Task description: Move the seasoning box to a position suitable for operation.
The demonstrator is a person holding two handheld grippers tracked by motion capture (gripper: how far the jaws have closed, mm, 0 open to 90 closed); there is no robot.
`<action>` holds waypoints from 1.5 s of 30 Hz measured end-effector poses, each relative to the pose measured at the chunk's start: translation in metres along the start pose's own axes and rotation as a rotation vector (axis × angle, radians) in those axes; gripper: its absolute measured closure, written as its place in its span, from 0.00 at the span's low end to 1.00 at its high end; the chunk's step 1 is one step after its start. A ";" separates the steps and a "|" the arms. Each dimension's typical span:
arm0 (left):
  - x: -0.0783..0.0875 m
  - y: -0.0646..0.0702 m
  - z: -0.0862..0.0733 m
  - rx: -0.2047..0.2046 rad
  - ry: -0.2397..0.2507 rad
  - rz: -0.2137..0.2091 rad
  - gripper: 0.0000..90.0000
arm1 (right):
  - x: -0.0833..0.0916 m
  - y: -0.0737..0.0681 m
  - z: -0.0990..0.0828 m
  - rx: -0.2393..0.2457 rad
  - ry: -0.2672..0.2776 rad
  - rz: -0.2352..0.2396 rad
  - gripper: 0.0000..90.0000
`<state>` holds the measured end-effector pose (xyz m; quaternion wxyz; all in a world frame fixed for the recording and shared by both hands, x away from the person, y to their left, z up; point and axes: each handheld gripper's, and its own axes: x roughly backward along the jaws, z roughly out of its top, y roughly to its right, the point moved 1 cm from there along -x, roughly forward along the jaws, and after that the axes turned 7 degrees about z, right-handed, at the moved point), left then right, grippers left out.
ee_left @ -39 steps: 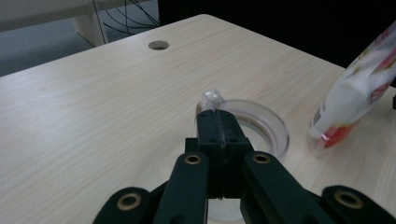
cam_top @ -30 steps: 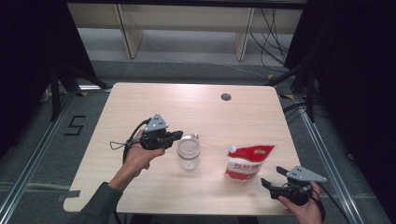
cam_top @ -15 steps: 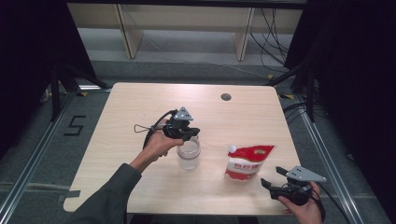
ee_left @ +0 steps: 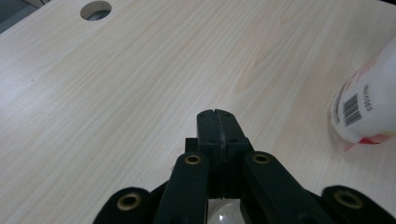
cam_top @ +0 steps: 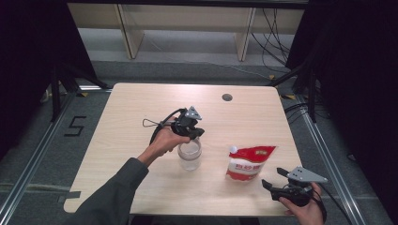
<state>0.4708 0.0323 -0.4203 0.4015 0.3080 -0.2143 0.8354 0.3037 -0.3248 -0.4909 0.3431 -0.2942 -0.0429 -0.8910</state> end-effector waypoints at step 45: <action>0.042 -0.041 -0.046 0.157 -0.012 0.017 0.97 | -0.002 0.001 0.000 0.013 -0.004 0.010 0.25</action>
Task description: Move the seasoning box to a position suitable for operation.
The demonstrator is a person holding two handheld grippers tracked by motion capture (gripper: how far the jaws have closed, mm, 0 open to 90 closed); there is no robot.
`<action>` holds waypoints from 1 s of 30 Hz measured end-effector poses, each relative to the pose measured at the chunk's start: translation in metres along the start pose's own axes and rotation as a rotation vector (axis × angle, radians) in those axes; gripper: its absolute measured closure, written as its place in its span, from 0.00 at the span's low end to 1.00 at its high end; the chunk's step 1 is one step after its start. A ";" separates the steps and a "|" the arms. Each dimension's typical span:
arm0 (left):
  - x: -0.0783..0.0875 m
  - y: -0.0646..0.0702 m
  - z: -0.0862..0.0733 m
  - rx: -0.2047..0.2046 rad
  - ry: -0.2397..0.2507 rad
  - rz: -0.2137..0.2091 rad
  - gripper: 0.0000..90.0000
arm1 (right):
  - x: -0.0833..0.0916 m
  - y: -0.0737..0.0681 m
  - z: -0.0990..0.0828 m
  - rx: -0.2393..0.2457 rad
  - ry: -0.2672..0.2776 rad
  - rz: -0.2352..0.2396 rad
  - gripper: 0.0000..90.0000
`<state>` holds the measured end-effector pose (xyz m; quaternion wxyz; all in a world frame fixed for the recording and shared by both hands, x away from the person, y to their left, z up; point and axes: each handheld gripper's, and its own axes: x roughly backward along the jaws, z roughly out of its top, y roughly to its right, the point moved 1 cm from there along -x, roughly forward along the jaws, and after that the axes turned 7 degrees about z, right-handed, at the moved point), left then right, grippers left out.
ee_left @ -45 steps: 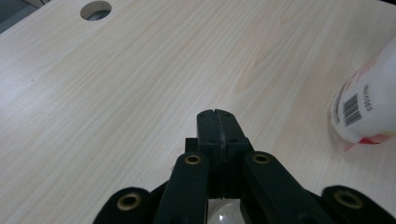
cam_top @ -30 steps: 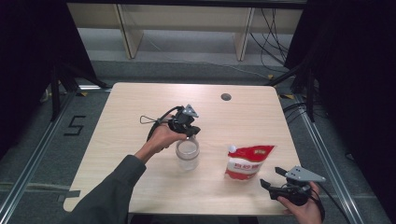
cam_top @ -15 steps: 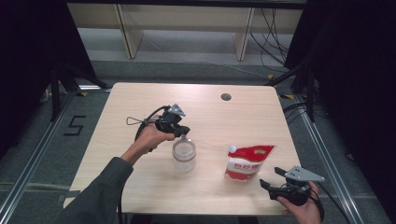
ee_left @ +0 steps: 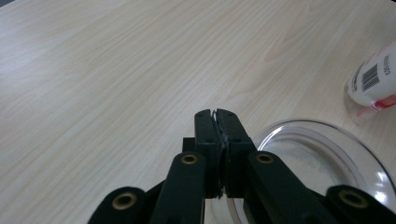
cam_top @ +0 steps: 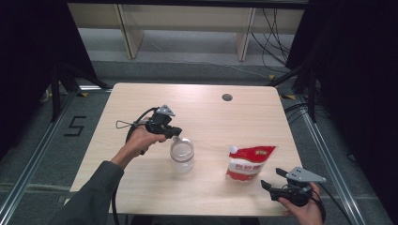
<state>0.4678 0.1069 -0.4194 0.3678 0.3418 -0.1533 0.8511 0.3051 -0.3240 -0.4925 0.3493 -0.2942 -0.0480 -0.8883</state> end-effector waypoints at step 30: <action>0.040 -0.011 -0.044 0.103 0.029 -0.004 0.94 | -0.002 -0.004 0.000 -0.015 -0.010 -0.001 0.25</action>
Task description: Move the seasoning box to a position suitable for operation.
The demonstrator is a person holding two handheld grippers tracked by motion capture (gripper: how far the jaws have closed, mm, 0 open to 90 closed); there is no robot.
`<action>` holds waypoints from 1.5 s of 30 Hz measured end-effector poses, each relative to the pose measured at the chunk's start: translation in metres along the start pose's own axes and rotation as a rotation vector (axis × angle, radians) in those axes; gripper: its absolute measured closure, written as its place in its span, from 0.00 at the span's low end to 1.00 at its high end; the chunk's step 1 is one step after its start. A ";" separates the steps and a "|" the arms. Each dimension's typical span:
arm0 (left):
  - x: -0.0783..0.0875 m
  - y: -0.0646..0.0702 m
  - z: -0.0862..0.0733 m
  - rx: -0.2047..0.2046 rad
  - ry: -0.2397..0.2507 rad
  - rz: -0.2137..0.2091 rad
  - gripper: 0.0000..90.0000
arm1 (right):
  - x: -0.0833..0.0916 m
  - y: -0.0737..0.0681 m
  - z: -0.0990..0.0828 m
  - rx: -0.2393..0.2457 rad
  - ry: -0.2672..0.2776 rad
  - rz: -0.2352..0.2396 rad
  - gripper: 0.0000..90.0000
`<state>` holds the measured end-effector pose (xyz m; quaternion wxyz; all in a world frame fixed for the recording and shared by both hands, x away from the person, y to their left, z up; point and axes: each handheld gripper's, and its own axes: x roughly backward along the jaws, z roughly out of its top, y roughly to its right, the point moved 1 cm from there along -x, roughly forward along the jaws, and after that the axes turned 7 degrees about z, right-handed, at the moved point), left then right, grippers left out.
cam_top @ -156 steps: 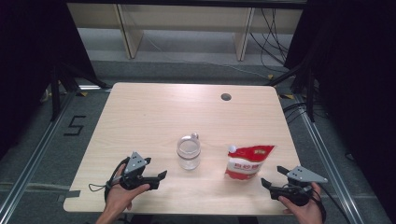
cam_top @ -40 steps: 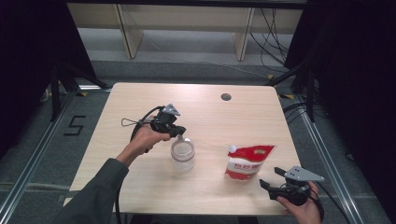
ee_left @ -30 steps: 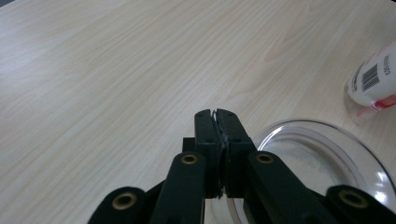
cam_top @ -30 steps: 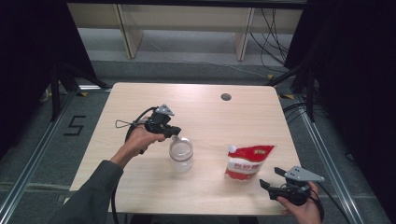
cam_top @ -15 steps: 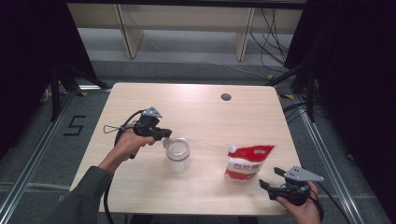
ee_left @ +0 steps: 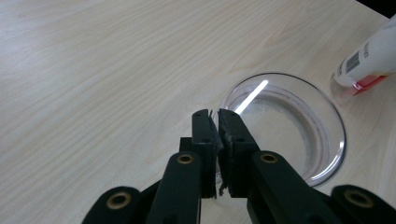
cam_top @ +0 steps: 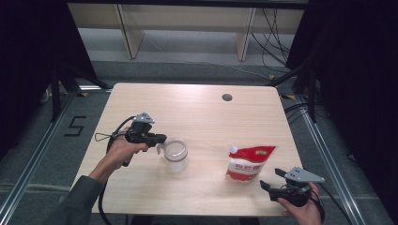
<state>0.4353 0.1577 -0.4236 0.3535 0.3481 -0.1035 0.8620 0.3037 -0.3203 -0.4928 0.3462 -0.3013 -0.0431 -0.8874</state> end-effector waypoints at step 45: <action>0.033 -0.016 -0.071 -0.027 0.243 0.040 0.55 | -0.001 0.000 0.001 0.014 0.008 0.001 0.25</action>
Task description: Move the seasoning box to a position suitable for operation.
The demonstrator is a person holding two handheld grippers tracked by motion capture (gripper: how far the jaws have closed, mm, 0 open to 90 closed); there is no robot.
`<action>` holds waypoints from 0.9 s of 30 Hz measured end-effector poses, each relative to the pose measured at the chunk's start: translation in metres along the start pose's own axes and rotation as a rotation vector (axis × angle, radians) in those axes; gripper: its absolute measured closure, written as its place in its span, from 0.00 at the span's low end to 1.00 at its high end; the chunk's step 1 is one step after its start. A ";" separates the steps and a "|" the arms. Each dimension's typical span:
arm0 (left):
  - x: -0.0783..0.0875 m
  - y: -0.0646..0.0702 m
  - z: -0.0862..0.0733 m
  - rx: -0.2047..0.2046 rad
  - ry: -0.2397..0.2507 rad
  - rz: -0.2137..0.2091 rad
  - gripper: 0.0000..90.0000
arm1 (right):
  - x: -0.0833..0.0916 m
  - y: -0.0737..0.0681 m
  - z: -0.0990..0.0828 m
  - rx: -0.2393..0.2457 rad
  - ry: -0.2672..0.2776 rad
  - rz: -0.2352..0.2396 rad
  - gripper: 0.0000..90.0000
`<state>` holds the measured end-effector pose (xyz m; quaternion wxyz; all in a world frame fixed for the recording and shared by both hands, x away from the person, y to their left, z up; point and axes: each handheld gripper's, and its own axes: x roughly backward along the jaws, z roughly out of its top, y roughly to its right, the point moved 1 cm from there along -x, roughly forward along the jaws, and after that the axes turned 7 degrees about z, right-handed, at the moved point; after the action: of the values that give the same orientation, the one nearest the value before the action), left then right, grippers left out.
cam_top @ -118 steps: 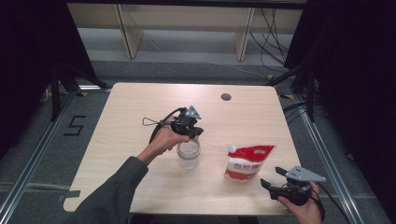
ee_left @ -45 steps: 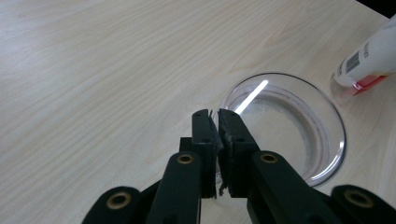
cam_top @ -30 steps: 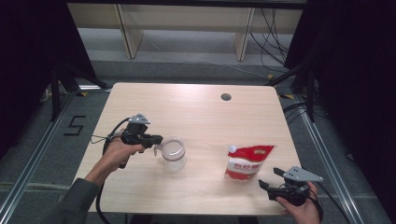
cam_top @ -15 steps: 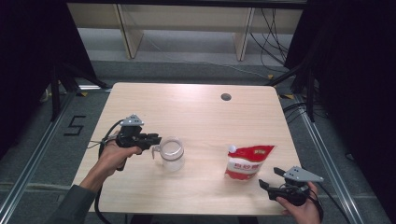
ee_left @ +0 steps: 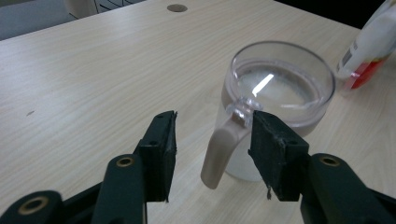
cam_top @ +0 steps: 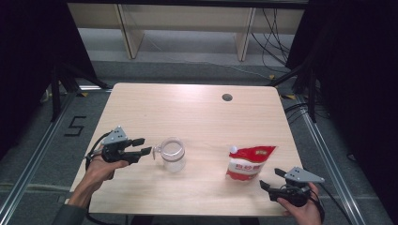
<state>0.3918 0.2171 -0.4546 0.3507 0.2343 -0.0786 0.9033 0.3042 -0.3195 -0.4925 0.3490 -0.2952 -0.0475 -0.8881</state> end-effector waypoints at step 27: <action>-0.040 0.003 -0.019 -0.091 -0.053 -0.044 0.65 | 0.000 -0.001 0.000 -0.008 -0.004 0.006 0.25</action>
<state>0.4088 0.1967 -0.4905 0.3787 0.2437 -0.1235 0.8843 0.3035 -0.3183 -0.4926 0.3505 -0.2984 -0.0440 -0.8867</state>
